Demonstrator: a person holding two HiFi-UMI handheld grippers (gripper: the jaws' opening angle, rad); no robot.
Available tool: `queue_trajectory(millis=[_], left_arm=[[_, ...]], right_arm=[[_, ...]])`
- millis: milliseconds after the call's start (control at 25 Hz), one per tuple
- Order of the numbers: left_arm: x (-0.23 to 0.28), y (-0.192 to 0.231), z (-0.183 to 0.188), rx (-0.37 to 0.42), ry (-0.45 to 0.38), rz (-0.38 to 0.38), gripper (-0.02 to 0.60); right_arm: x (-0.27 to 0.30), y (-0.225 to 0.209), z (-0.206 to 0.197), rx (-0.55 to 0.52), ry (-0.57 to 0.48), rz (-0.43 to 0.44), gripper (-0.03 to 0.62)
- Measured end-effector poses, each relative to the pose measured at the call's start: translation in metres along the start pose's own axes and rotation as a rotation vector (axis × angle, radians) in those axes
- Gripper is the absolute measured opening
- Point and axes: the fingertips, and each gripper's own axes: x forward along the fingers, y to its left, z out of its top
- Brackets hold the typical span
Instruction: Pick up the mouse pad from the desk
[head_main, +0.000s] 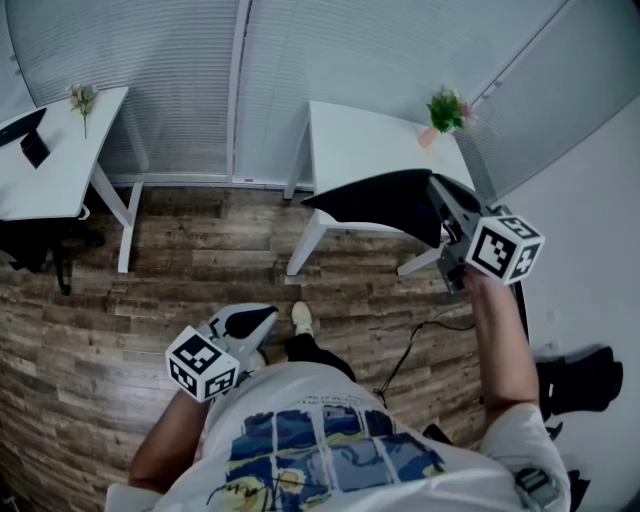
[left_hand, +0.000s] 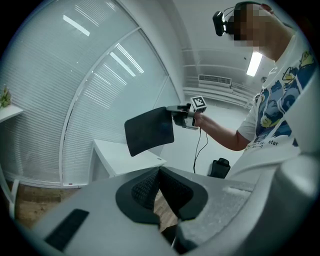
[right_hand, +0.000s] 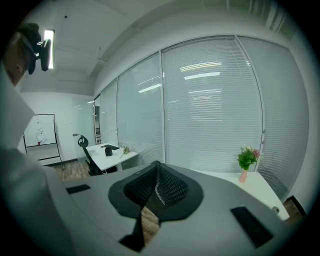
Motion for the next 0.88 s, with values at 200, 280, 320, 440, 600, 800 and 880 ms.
queue_trajectory(millis=[200, 280, 320, 440, 600, 800, 880], left_arm=[[0.001, 0.0, 0.001, -0.001, 0.005, -0.004, 0.003], [0.002, -0.001, 0.001, -0.002, 0.008, -0.006, 0.003], [0.003, -0.001, 0.001, -0.003, 0.01, -0.008, 0.003], [0.005, -0.001, 0.001, -0.001, 0.014, -0.012, 0.003], [0.008, 0.001, 0.001, -0.007, 0.019, -0.014, 0.003], [0.014, 0.007, 0.001, -0.011, 0.021, -0.02, 0.003], [0.017, 0.007, 0.001, -0.009, 0.02, -0.023, 0.003]], right_arm=[[-0.001, 0.001, 0.001, 0.0, -0.006, 0.003, 0.023], [-0.003, 0.001, 0.001, -0.002, -0.009, 0.003, 0.023], [-0.003, 0.001, 0.001, -0.003, -0.01, 0.003, 0.023], [-0.003, 0.0, 0.002, -0.005, -0.012, 0.006, 0.022], [-0.004, -0.002, 0.003, -0.002, -0.017, 0.008, 0.023], [0.0, -0.005, 0.001, 0.007, -0.017, 0.01, 0.023], [0.001, -0.006, -0.001, 0.011, -0.015, 0.012, 0.023]])
